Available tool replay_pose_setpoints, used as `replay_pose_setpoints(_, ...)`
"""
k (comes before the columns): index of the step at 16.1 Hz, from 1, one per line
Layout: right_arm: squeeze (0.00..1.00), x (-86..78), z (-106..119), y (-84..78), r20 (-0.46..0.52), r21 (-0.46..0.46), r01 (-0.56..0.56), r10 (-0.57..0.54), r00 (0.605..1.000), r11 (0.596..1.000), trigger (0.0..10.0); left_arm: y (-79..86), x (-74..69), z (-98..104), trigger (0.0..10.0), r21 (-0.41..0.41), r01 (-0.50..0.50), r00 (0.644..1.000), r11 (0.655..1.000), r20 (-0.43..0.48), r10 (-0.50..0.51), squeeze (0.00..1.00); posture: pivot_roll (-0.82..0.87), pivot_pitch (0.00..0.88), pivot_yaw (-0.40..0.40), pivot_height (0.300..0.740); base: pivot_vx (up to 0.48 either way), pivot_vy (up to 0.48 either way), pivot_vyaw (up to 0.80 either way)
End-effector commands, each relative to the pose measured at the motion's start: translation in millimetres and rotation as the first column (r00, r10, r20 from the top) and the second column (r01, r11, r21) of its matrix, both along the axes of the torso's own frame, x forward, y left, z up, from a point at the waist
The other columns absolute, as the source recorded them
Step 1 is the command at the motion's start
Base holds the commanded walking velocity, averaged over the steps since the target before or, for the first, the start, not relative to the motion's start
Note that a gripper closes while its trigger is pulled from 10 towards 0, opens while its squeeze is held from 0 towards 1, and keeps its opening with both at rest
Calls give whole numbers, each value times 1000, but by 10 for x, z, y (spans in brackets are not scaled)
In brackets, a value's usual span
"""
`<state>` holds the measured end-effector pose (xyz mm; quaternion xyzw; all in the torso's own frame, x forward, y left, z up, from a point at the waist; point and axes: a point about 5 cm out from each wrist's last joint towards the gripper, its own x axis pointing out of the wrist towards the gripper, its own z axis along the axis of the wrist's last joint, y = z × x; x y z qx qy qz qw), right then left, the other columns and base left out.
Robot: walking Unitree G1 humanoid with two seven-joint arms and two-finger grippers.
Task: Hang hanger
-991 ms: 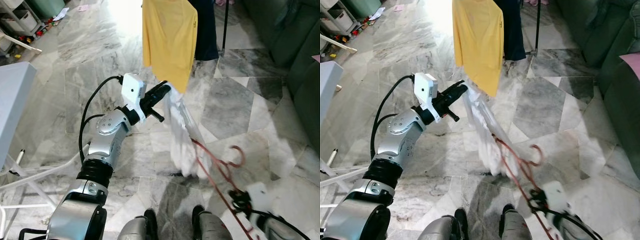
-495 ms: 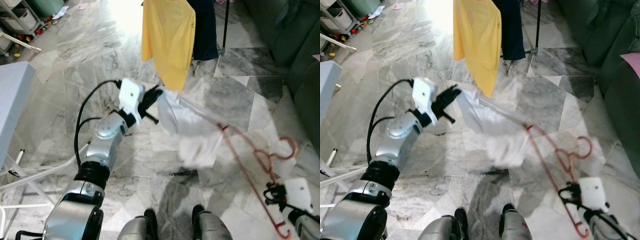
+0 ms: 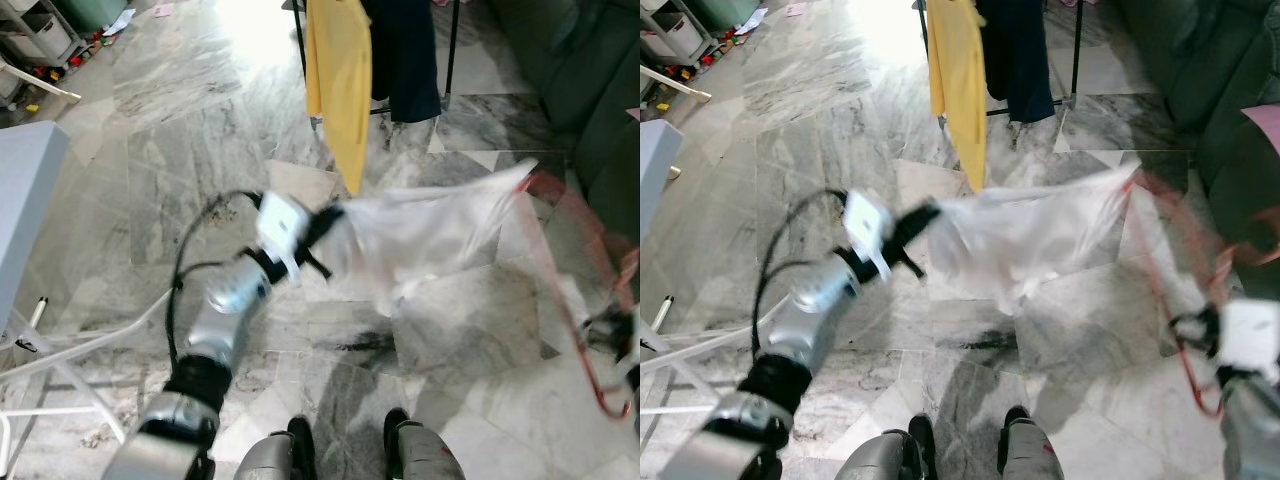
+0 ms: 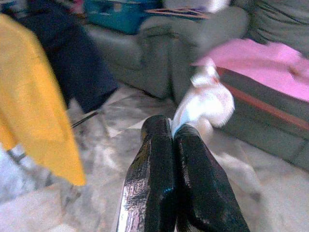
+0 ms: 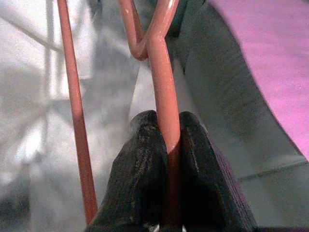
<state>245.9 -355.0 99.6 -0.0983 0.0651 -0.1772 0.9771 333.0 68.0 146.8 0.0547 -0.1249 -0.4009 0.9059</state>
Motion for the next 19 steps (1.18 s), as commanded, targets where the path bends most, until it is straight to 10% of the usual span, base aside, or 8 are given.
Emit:
replay_pose_setpoints(1, 0, -8, 72, -25, 63, 62, 47, -51, 997, 997, 10000, 0, -78, -52, 10000, 47, 32, 999, 998, 38, -34, 0, -231, 261, 138, 740, 0, 0, 0)
replay_pose_setpoints(9, 0, 307, 307, 975, 248, 189, -392, 343, 906, 900, 10000, -242, -191, -260, 10000, 269, 35, 978, 963, 188, -88, 0, -229, 238, 121, 740, 0, 0, 0)
replay_pose_setpoints(19, 0, 209, -45, 1099, 107, 258, -374, 359, 927, 891, 10000, -92, -39, -131, 10000, 235, -110, 960, 966, 277, 41, 0, -227, 236, 120, 740, 0, 0, 0)
